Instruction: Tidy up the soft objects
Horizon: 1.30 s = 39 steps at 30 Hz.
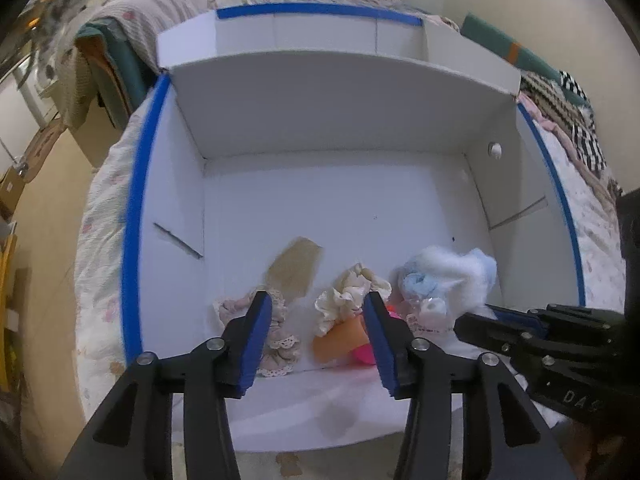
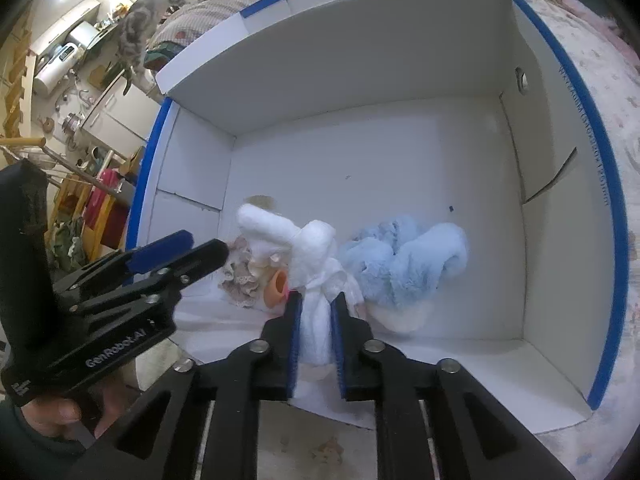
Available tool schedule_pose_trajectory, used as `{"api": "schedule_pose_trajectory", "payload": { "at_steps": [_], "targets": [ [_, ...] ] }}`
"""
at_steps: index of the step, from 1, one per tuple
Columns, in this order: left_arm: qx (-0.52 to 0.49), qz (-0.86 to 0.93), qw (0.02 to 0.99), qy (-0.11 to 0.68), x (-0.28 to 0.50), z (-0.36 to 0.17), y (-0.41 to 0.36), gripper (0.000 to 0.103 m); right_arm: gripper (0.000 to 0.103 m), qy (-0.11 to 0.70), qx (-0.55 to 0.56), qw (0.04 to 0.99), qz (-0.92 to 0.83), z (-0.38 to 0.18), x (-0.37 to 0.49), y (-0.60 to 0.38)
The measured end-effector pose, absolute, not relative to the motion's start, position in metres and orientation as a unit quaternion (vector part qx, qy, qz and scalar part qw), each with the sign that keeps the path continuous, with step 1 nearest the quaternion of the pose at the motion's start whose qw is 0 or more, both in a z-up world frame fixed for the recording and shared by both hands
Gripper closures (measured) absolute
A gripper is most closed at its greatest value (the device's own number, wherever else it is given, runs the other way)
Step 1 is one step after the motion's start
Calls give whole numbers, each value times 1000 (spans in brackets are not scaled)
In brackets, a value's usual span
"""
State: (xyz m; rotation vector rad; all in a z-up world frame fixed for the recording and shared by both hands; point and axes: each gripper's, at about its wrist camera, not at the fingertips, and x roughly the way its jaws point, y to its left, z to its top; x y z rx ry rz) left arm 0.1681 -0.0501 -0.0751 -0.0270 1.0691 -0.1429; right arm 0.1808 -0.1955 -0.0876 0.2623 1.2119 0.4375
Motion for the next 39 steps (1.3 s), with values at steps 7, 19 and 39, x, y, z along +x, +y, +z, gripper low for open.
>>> {"api": "schedule_pose_trajectory", "payload": {
  "at_steps": [7, 19, 39],
  "targets": [
    [-7, -49, 867, 496, 152, -57, -42, 50, 33, 542, 118, 809, 197, -74, 171, -194],
    [3, -25, 891, 454, 103, -31, -16, 33, 27, 504, 82, 841, 177, -40, 134, -203],
    [6, 38, 936, 349, 31, 2, 5, 6, 0, 392, 42, 917, 66, -18, 64, -214]
  ]
}}
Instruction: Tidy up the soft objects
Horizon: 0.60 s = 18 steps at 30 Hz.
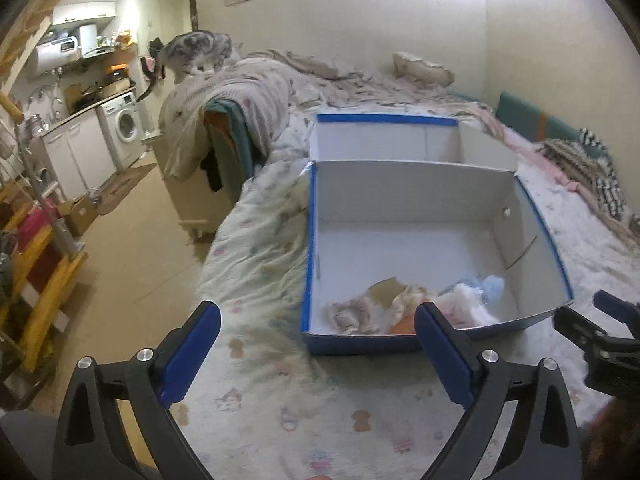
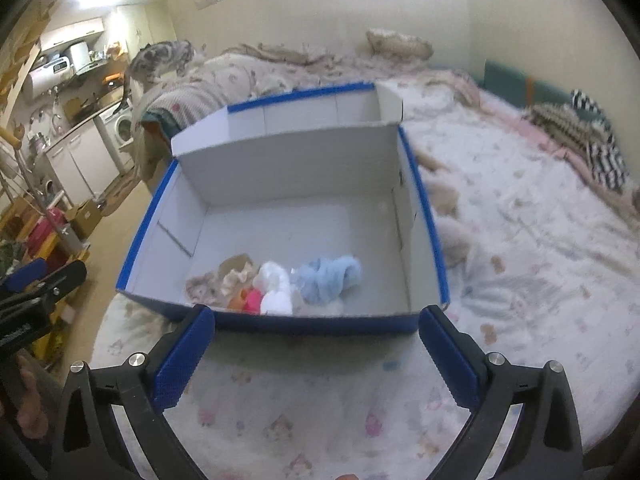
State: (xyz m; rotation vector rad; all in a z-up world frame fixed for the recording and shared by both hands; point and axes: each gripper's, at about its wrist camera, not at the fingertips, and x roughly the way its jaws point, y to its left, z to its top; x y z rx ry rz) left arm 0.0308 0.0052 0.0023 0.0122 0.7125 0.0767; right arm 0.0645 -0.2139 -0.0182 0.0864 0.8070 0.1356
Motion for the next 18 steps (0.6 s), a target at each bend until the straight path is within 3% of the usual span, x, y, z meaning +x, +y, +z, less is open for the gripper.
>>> {"api": "schedule_pose_trajectory", "payload": {
  "at_steps": [18],
  "targets": [
    [7, 28, 925, 379, 44, -19, -4, 6, 0, 374, 21, 925, 60, -18, 70, -206]
  ]
}}
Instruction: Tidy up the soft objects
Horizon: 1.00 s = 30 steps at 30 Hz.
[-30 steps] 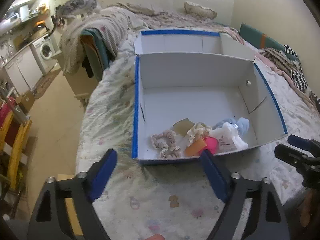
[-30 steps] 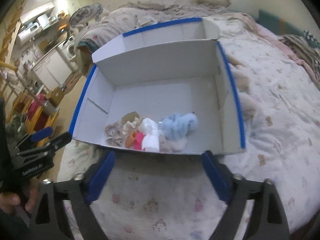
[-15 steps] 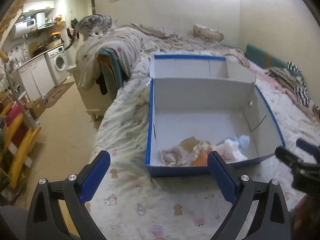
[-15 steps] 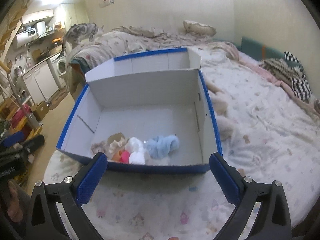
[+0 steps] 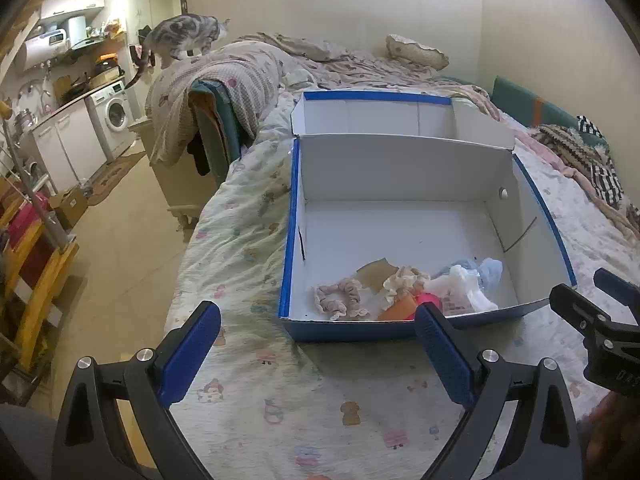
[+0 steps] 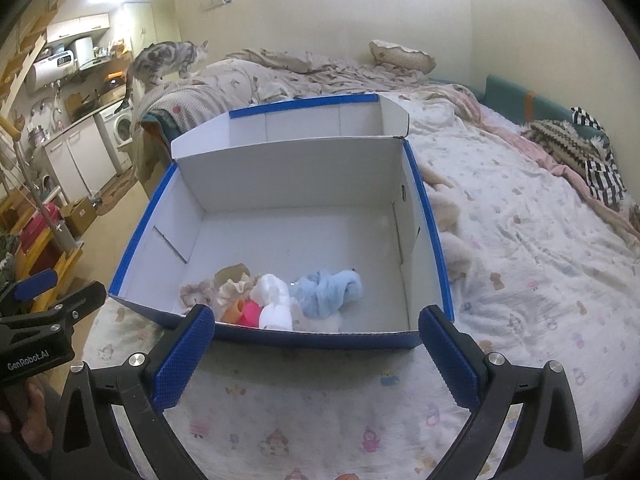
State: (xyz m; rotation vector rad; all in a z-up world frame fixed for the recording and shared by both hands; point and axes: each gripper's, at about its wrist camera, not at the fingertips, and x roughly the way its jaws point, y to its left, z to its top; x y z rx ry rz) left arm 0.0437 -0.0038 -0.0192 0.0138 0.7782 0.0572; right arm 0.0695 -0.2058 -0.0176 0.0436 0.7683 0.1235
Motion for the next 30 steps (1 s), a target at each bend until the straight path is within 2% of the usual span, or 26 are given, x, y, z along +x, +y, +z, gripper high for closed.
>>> {"api": "schedule_pose_trajectory", "payload": {
  "at_steps": [30],
  "targets": [
    [9, 19, 922, 387, 44, -23, -5, 6, 0, 377, 18, 924, 58, -17, 66, -207]
  ]
}}
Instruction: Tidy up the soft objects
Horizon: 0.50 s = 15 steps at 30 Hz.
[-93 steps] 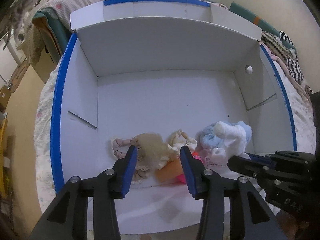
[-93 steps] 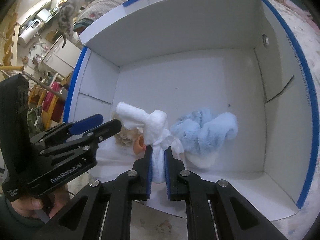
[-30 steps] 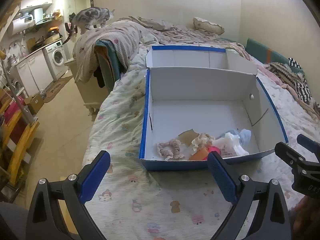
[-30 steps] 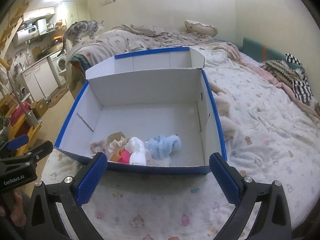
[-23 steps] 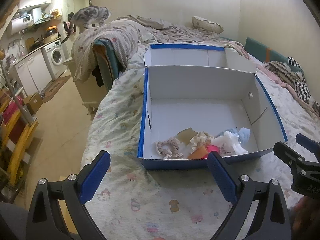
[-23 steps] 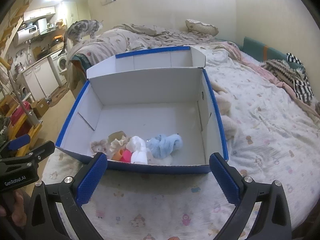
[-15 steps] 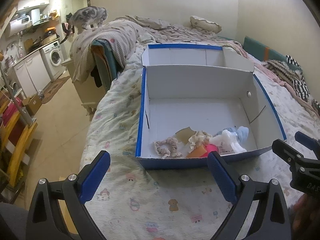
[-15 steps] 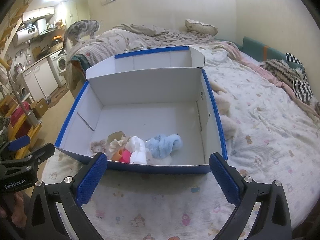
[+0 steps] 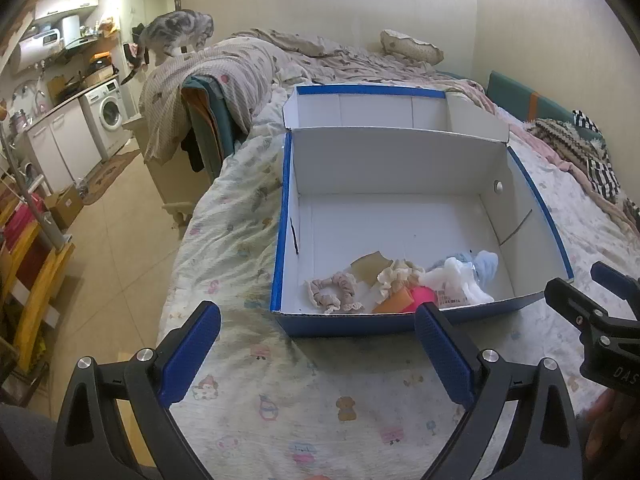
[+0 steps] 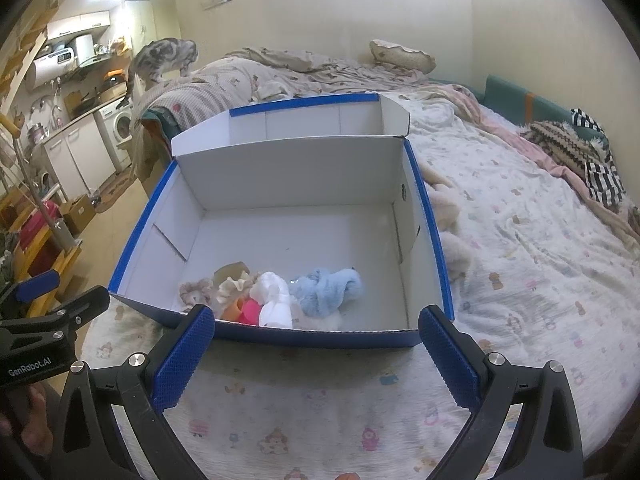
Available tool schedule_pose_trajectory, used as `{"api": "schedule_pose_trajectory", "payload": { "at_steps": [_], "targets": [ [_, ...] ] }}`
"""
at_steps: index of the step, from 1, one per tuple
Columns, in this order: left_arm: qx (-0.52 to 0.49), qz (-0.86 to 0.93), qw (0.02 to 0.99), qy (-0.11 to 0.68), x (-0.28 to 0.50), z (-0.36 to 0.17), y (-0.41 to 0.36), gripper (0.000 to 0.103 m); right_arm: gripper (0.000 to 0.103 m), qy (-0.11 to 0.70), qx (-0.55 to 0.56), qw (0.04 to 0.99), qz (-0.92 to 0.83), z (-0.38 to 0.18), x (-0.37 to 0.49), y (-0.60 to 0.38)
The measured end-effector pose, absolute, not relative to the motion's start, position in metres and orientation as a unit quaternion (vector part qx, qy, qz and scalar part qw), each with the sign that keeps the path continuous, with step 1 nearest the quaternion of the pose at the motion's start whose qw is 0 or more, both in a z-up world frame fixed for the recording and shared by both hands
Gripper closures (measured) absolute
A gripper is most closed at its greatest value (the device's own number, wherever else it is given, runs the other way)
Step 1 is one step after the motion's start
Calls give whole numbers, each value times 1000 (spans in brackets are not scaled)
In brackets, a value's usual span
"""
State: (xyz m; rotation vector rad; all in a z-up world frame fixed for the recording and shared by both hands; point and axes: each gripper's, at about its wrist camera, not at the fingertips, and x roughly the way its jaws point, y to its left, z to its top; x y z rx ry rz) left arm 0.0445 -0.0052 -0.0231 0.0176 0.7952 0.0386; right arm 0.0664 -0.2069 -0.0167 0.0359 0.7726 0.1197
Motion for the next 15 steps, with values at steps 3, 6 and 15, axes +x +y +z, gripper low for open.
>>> {"api": "schedule_pose_trajectory", "payload": {
  "at_steps": [3, 6, 15],
  "targets": [
    [9, 18, 922, 388, 45, -23, -5, 6, 0, 377, 18, 924, 58, -17, 66, -206],
    [9, 17, 921, 389, 45, -24, -6, 6, 0, 377, 17, 924, 58, -17, 67, -206],
    [9, 13, 920, 392, 45, -25, -6, 6, 0, 378, 17, 924, 58, -17, 66, -206]
  ]
}}
